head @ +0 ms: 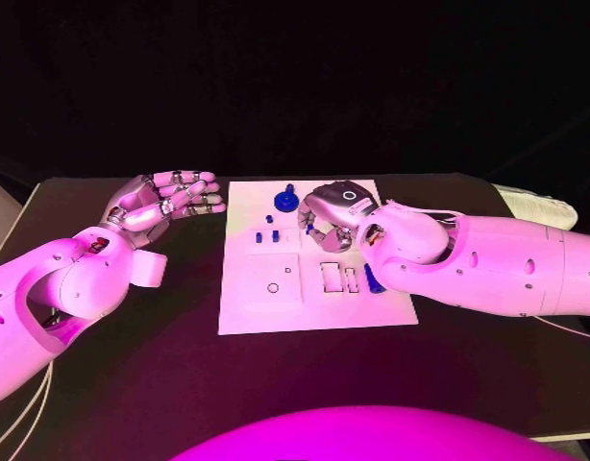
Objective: Assemble the parts on the task board
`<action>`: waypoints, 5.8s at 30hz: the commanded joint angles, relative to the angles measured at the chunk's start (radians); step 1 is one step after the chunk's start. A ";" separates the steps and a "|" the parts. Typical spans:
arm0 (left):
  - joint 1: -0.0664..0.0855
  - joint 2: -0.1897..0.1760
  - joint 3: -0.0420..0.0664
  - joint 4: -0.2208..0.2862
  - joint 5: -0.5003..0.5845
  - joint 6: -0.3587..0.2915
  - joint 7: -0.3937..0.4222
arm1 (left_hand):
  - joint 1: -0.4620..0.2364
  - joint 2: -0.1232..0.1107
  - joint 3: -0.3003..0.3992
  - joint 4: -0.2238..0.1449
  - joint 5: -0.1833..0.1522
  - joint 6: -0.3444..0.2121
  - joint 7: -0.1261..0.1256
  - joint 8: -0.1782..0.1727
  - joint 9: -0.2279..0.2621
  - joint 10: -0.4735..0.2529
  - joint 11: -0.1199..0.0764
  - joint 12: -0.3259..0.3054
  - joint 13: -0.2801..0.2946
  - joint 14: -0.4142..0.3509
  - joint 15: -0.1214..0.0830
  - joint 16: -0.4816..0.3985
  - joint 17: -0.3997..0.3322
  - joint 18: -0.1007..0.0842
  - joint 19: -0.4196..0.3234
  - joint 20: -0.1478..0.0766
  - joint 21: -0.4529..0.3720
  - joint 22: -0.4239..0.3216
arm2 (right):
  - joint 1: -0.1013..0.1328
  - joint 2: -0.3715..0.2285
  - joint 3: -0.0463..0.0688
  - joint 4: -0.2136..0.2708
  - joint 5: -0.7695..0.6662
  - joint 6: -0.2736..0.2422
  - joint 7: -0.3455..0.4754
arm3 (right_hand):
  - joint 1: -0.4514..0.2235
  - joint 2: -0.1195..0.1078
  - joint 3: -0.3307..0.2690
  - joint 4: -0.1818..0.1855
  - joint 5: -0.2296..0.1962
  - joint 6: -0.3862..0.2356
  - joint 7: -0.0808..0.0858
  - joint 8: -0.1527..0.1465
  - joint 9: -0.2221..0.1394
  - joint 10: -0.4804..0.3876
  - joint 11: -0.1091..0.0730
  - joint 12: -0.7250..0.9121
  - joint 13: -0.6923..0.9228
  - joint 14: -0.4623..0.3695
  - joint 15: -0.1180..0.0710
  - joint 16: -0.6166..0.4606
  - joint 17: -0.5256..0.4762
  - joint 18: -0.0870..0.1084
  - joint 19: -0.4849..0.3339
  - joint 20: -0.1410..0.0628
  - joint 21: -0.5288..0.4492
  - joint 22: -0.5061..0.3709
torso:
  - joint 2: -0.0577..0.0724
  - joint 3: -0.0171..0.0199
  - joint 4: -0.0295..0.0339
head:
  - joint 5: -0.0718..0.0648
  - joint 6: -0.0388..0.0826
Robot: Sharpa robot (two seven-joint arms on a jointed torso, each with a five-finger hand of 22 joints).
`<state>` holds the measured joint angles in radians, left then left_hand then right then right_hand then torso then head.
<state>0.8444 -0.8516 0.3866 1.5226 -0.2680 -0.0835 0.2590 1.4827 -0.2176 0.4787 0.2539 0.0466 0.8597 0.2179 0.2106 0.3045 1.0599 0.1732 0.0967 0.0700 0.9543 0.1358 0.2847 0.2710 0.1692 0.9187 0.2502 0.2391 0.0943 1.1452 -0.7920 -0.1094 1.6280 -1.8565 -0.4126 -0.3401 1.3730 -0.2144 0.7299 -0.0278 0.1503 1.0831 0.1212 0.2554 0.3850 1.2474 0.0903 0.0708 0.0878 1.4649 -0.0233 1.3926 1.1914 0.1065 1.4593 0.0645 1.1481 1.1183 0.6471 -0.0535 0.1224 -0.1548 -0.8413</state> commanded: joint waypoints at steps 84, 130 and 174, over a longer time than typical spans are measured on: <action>-0.007 0.009 0.001 -0.007 0.005 0.005 -0.013 | 0.001 0.011 -0.008 0.007 0.004 0.010 0.009 0.001 -0.003 -0.001 0.000 0.005 0.001 0.009 -0.001 -0.011 0.005 0.015 0.013 -0.004 -0.010 -0.007 | -0.100 0.095 -0.012 -0.032 -0.102 0.019 -0.032 | 0.015 0.021 0.012 -0.005 0.021 0.006 0.004 0.003 0.003 0.046 -0.035 0.000 0.022 0.041 -0.007 0.001 -0.011 -0.011 0.002 0.001 0.001 -0.003 | 0.003 0.0018 0.0013 | 0.076 -0.031; -0.010 0.010 0.001 -0.011 0.004 0.015 -0.021 | 0.001 0.011 -0.008 0.007 0.004 0.010 0.009 0.001 -0.004 -0.002 0.000 0.005 0.001 0.009 -0.001 -0.013 0.006 0.014 0.014 -0.004 -0.012 -0.008 | -0.107 0.109 -0.013 -0.051 -0.111 0.025 -0.026 | 0.015 0.020 0.013 -0.006 0.023 0.006 0.004 0.003 0.003 0.046 -0.034 0.000 0.022 0.041 -0.007 0.001 -0.010 -0.012 0.003 0.001 0.002 -0.002 | 0.002 0.0012 0.0007 | 0.085 -0.031; -0.013 0.010 0.001 -0.015 0.004 0.017 -0.024 | 0.001 0.011 -0.008 0.007 0.004 0.010 0.009 0.001 -0.004 -0.002 0.000 0.005 0.001 0.009 -0.001 -0.013 0.006 0.014 0.014 -0.004 -0.012 -0.008 | -0.125 0.121 -0.018 -0.074 -0.103 0.027 -0.014 | 0.010 0.017 0.014 -0.007 0.025 0.004 0.005 0.002 0.005 0.044 -0.033 -0.003 0.021 0.038 -0.006 -0.004 -0.025 -0.008 -0.003 0.001 -0.012 -0.015 | 0.002 0.0010 0.0002 | 0.088 -0.031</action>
<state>0.8316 -0.8431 0.3870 1.5066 -0.2670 -0.0823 0.2306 1.4827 -0.2176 0.4732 0.2594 0.0466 0.8634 0.2215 0.2106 0.3025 1.0599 0.1732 0.0960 0.0694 0.9576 0.1325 0.2773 0.2755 0.1692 0.9220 0.2466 0.2313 0.0878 1.0262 -0.6714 -0.1237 1.5574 -1.9603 -0.4091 -0.3669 1.3746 -0.2160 0.7384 -0.0358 0.1696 1.0866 0.1247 0.2553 0.3891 1.2504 0.0946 0.0657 0.0877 1.4649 -0.0232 1.3925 1.1676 0.1074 1.4592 0.0646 1.1424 1.1050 0.6497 -0.0521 0.1225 -0.0673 -0.8728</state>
